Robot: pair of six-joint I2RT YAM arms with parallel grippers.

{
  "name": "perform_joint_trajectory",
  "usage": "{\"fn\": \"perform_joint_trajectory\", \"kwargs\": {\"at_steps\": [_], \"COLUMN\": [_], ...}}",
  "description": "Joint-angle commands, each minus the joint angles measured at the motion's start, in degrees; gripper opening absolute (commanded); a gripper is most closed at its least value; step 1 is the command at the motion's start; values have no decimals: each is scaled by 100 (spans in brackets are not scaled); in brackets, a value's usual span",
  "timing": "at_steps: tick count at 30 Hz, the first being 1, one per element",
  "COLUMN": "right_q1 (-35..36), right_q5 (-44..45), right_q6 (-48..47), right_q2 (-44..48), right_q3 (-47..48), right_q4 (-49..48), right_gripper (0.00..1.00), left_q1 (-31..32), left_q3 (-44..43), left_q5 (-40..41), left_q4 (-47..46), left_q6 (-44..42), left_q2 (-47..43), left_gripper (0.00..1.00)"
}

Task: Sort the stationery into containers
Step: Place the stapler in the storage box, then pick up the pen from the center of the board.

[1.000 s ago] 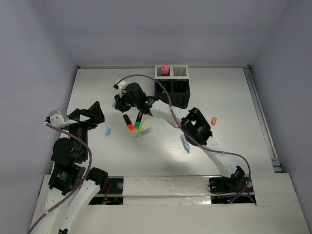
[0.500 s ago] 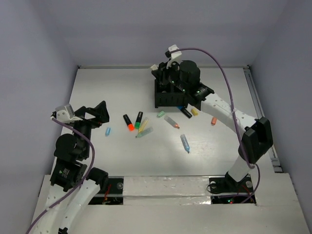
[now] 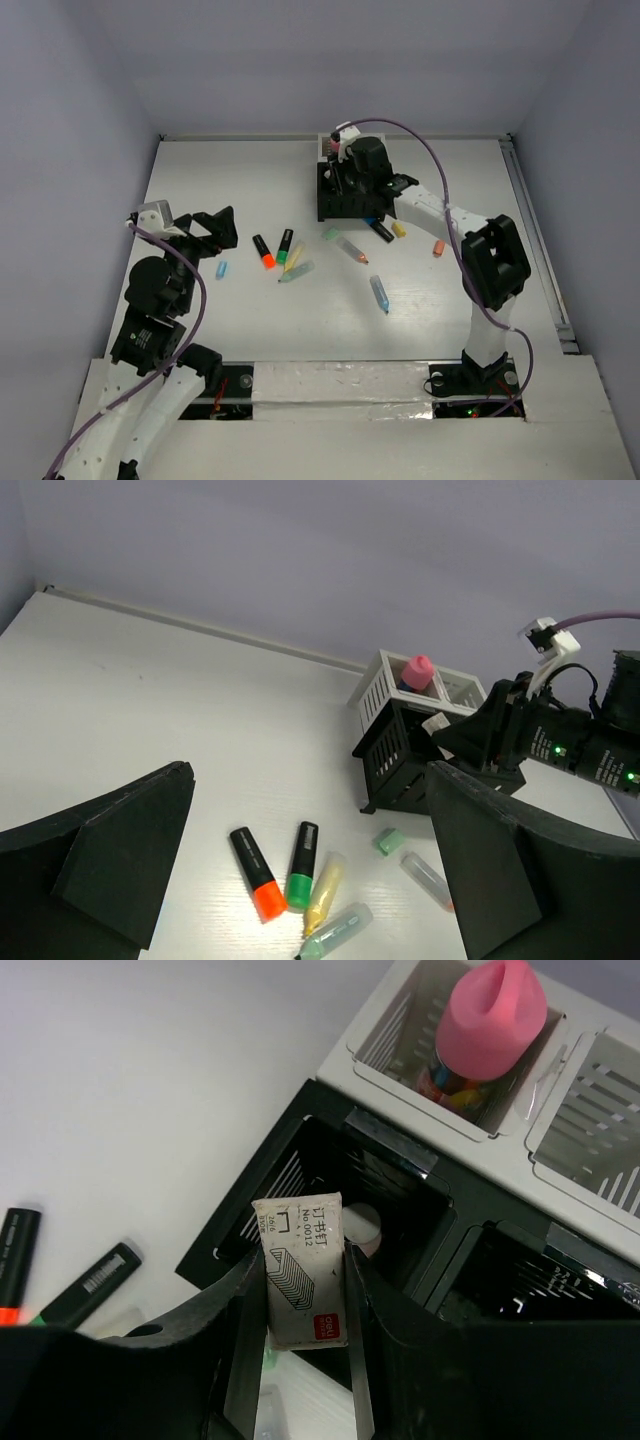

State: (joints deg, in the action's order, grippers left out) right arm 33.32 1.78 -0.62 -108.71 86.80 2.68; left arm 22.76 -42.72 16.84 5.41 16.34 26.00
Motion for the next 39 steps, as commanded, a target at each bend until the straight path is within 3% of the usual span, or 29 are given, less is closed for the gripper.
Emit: {"fn": "perform_joint_trajectory", "kwargs": {"at_steps": [1, 3, 7, 8, 11, 16, 21, 25, 30, 39], "right_q1": [-54, -54, -54, -54, -54, -54, 499, 1246, 1844, 2108], "right_q5": [226, 235, 437, 376, 253, -343, -802, -417, 242, 639], "right_q6": [-131, -122, -105, -105, -43, 254, 449, 370, 510, 967], "right_q2": [8, -19, -2, 33, 156, 403, 359, -350, -1160, -2372], "right_q3": [372, 372, 372, 390, 407, 320, 372, 960, 1944, 3165], "right_q4": [5, -4, -74, -100, -162, -417, -313, 276, 961, 1875], "right_gripper": [13, 17, 41, 54, 66, 68, 60, 58, 64, 65], "left_q1": [-18, -18, -18, -18, -18, -18, -70, -70, -123, -123], "left_q3": [-87, -96, -79, -87, -96, -87, -105, -105, -131, -114], "left_q5": [-137, -155, -172, -181, -225, -234, -190, -120, 3, 12], "left_q4": [-207, -207, -207, -216, -216, -207, -198, -172, -137, -163], "left_q6": [-87, -87, -87, -87, -87, -78, -61, -34, -17, 1], "left_q2": [116, 134, 142, 160, 186, 195, 178, 151, 90, -33], "left_gripper": [99, 99, 99, 99, 99, 99, 99, 99, 99, 99]}}
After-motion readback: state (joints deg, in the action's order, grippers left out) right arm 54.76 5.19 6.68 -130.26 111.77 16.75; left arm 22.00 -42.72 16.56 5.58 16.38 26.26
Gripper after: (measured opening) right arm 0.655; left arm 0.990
